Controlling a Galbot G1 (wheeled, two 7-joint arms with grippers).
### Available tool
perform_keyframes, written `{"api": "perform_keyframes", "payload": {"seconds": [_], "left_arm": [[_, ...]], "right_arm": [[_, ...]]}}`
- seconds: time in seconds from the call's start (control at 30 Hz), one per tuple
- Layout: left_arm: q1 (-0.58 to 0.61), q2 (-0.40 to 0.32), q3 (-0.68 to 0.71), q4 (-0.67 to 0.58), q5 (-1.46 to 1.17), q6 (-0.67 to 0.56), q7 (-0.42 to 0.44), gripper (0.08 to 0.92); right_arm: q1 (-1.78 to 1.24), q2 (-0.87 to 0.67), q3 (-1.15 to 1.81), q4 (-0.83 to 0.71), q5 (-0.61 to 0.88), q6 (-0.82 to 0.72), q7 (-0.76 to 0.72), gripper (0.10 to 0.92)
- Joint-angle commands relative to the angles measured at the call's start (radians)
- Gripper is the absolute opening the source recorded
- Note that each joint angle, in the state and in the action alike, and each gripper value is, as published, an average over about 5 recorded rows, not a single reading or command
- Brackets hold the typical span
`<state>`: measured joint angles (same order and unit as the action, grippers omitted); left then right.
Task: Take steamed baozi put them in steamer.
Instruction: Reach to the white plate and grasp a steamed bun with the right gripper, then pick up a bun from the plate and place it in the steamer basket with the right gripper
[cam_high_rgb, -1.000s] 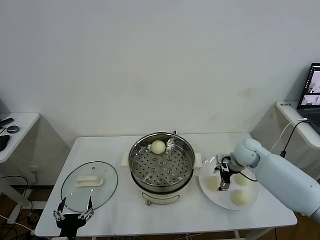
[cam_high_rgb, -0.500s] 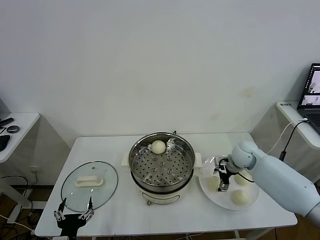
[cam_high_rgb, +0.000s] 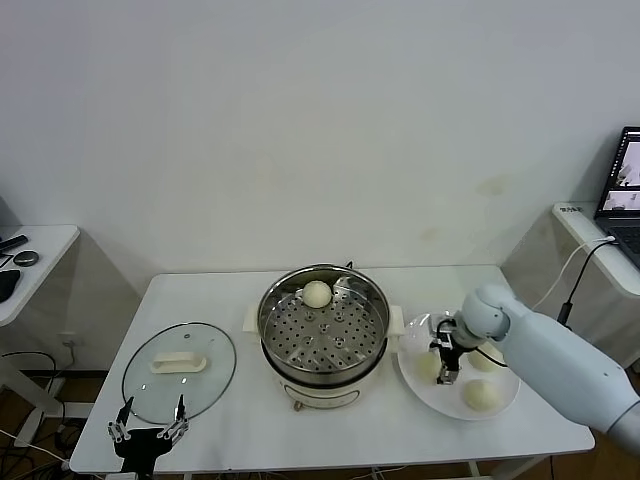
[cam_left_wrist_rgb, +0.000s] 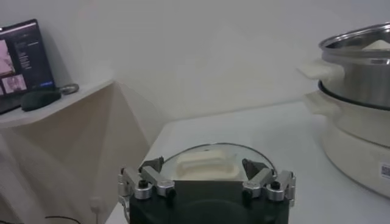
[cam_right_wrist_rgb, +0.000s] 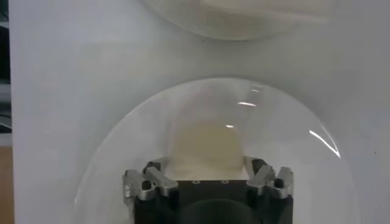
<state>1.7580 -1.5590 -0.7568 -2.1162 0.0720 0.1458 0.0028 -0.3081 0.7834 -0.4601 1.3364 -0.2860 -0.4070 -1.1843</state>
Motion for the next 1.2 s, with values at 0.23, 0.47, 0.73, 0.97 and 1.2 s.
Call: {"api": "perform_keyframes", "payload": {"seconds": [0.23, 0.47, 0.73, 0.97, 1.2], "left_arm": [[-0.007, -0.002, 0.005, 0.005, 0.002, 0.001, -0.001, 0.823], [-0.006, 0.005, 0.010, -0.019, 0.007, 0.005, 0.001, 0.823], [-0.005, -0.004, 0.014, -0.061, -0.004, 0.014, 0.006, 0.823], [-0.003, -0.009, 0.015, -0.094, -0.001, 0.023, 0.008, 0.823], [0.000, -0.014, 0.024, -0.121, 0.006, 0.041, 0.005, 0.823]], "right_arm": [[0.114, -0.086, -0.020, 0.051, 0.062, -0.009, -0.020, 0.554], [0.397, -0.174, -0.137, 0.148, 0.202, -0.042, -0.081, 0.560], [0.671, -0.112, -0.282, 0.274, 0.400, -0.123, -0.131, 0.560], [0.774, 0.059, -0.393, 0.273, 0.487, -0.207, -0.132, 0.561], [0.746, 0.276, -0.439, 0.161, 0.509, -0.292, -0.096, 0.567]]}}
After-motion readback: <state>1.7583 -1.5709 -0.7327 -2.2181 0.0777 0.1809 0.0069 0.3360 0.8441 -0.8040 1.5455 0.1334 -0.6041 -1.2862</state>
